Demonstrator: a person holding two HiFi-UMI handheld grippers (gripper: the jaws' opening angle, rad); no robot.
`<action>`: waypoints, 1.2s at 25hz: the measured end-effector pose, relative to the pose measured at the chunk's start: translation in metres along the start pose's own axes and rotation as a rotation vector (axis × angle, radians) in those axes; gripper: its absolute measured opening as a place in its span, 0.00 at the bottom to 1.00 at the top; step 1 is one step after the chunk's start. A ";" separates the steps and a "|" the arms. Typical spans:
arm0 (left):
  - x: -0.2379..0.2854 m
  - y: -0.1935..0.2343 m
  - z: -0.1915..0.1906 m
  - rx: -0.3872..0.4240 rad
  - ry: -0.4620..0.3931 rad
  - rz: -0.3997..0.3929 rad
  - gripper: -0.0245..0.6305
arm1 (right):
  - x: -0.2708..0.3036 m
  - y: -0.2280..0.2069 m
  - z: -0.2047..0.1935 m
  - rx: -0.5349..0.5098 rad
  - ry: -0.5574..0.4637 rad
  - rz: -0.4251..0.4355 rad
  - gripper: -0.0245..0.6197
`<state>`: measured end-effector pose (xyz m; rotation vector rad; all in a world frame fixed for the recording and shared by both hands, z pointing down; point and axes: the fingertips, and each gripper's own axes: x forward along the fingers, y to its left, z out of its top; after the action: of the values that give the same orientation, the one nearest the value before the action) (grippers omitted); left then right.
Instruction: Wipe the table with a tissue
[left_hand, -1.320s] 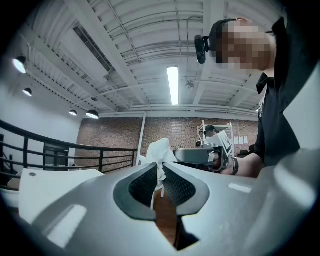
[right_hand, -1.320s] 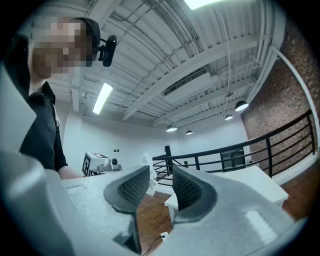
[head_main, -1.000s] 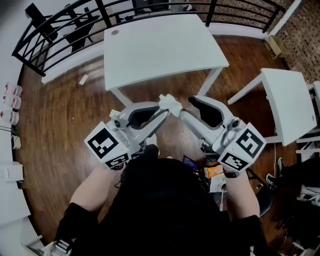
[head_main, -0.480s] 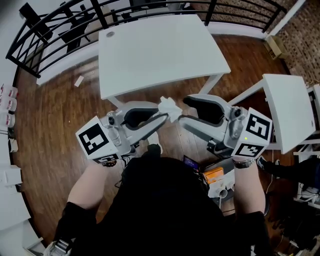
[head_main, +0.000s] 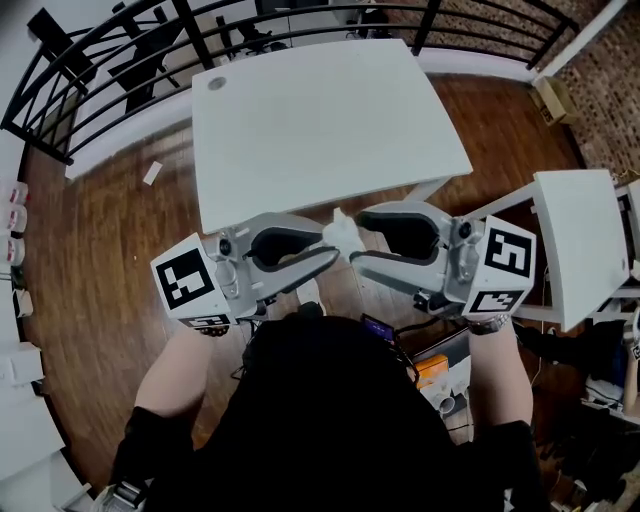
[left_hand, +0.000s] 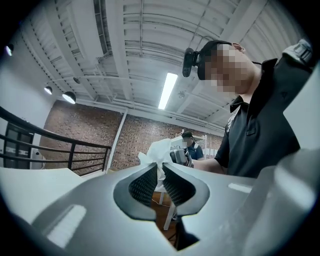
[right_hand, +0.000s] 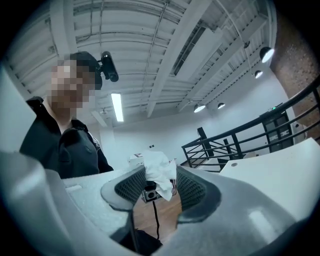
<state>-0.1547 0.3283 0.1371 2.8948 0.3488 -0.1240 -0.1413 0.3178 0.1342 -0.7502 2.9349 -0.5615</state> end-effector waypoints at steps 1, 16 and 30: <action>-0.001 0.006 0.002 -0.008 -0.001 -0.014 0.11 | 0.004 -0.005 0.003 0.004 0.004 0.010 0.31; -0.029 0.101 0.022 -0.024 0.041 -0.088 0.11 | 0.071 -0.080 0.029 -0.069 0.113 0.060 0.18; -0.038 0.148 0.008 -0.032 0.013 0.084 0.27 | 0.064 -0.127 0.031 -0.098 0.044 -0.122 0.12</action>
<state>-0.1559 0.1779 0.1641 2.8746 0.2284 -0.0842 -0.1355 0.1739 0.1536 -0.9447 2.9916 -0.4505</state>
